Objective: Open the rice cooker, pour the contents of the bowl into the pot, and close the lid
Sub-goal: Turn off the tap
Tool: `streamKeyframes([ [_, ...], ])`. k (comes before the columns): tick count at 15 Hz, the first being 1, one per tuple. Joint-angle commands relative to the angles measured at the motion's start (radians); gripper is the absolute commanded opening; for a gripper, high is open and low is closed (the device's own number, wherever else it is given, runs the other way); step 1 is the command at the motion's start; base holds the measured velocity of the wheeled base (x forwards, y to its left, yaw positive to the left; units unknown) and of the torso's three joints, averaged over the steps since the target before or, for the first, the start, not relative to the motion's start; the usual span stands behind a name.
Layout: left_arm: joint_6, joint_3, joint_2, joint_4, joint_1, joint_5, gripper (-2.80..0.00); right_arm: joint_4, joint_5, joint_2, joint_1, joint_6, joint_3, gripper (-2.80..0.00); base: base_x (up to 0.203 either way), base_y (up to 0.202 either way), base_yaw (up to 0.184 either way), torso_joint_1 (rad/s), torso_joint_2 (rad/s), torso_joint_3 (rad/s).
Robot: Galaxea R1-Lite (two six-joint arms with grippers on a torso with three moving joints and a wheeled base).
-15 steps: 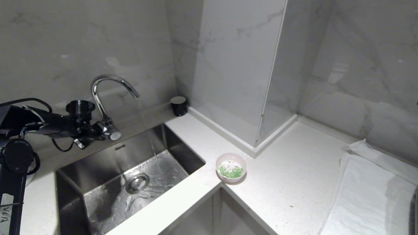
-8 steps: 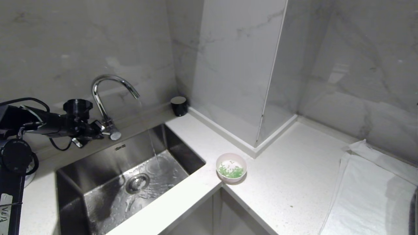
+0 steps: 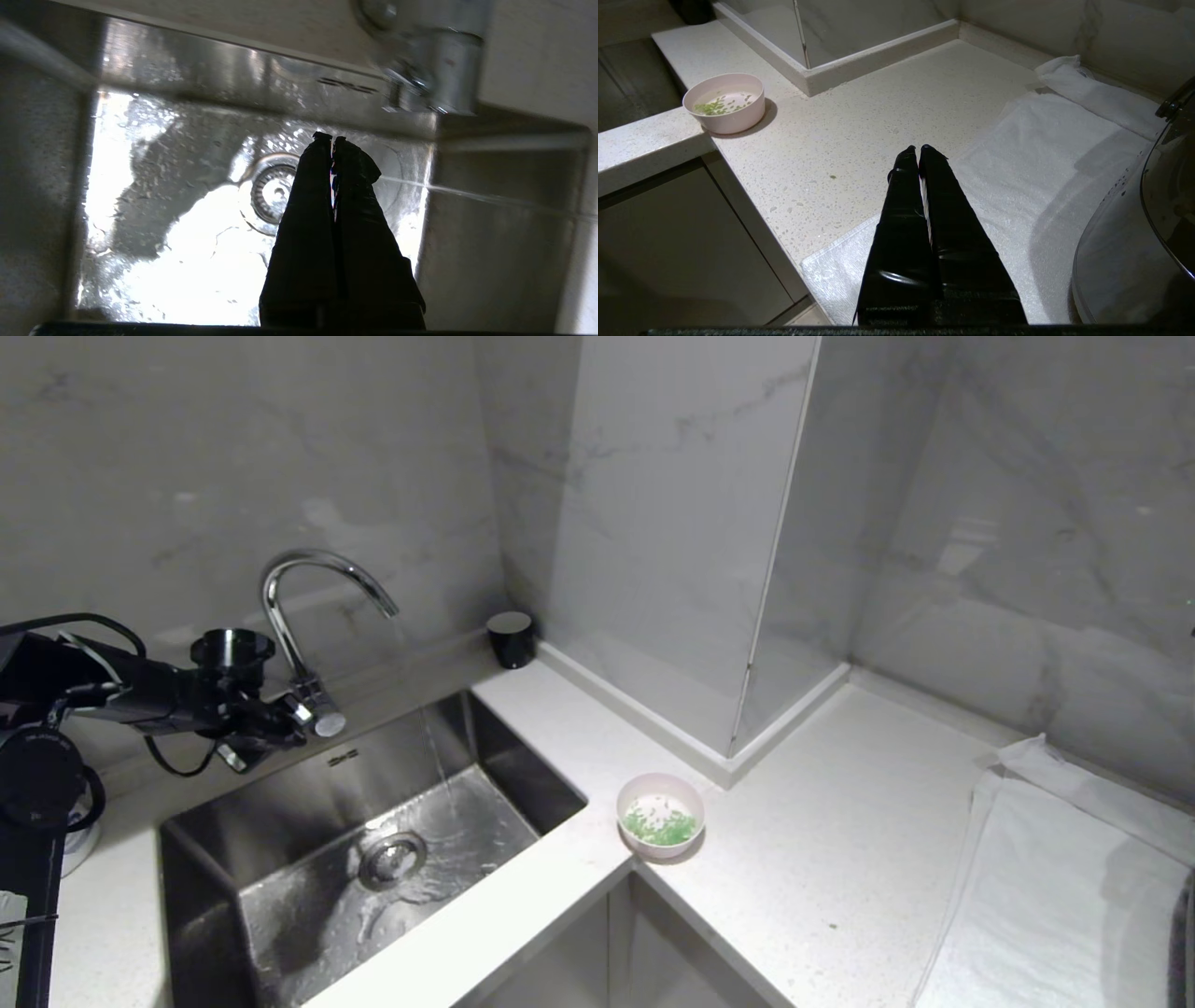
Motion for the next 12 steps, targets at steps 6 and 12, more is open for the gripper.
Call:
streamKeyframes([
  [6,-0.004,-0.06,0.005,-0.007,-0.002,-0.025,0.0,0.0,0.0,0.001,0.0,0.0,0.0,-2.8,0.0,0.0,0.0,0.0,0.0,0.0],
  [12,-0.023,-0.186,0.1,-0.01,0.015,0.033,0.0,0.0,0.0,0.0,-0.001,0.0,0.0,-2.8,0.0,0.0,0.0,0.0,0.0,0.0],
])
